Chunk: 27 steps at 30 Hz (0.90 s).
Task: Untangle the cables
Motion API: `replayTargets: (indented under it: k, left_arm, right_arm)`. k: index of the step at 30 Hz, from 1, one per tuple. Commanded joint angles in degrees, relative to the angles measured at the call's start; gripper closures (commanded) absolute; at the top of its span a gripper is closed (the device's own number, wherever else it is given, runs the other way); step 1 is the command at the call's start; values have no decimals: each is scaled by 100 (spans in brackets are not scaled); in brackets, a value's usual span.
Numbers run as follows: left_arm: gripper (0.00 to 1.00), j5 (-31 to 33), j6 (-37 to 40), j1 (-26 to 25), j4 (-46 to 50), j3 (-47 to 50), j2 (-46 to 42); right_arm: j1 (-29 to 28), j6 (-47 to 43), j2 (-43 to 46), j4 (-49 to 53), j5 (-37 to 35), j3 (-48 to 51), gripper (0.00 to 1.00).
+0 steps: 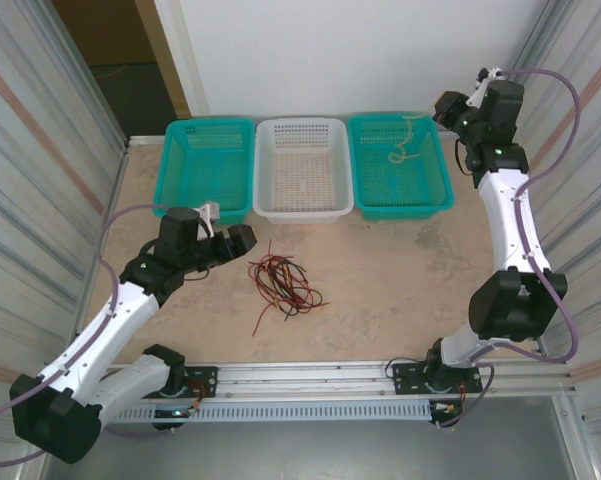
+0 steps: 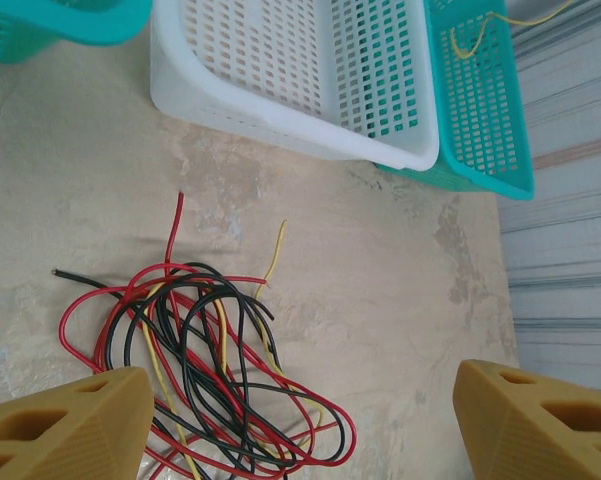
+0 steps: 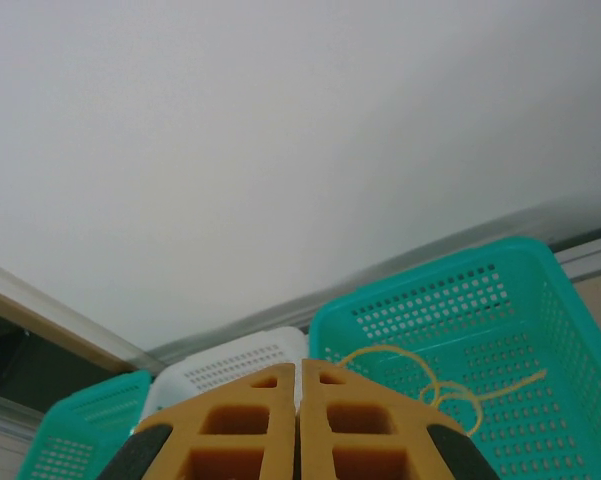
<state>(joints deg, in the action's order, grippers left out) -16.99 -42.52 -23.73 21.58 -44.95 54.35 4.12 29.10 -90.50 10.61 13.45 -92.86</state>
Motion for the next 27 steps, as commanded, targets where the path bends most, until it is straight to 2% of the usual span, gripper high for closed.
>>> replayTargets:
  k: [1, 6, 21, 24, 27]
  left_arm:
    - [21, -137, -72, 26, -104, 56, 4]
    - [23, -154, -123, 26, -192, 70, 132]
    - [26, -62, -261, 26, -492, 153, 269]
    - [27, -27, -348, 26, -570, 191, 304]
    - [29, -28, -388, 26, -611, 206, 340]
  right_arm:
    - [-83, -530, -154, -484, -89, -127, 100]
    - [-251, -839, -381, -643, -246, -177, 100]
    - [-342, -1073, -893, -980, -45, -121, 98]
    - [-359, -1015, -779, -1073, -87, 296, 94]
    - [-359, -888, -482, -1243, -179, 956, 85]
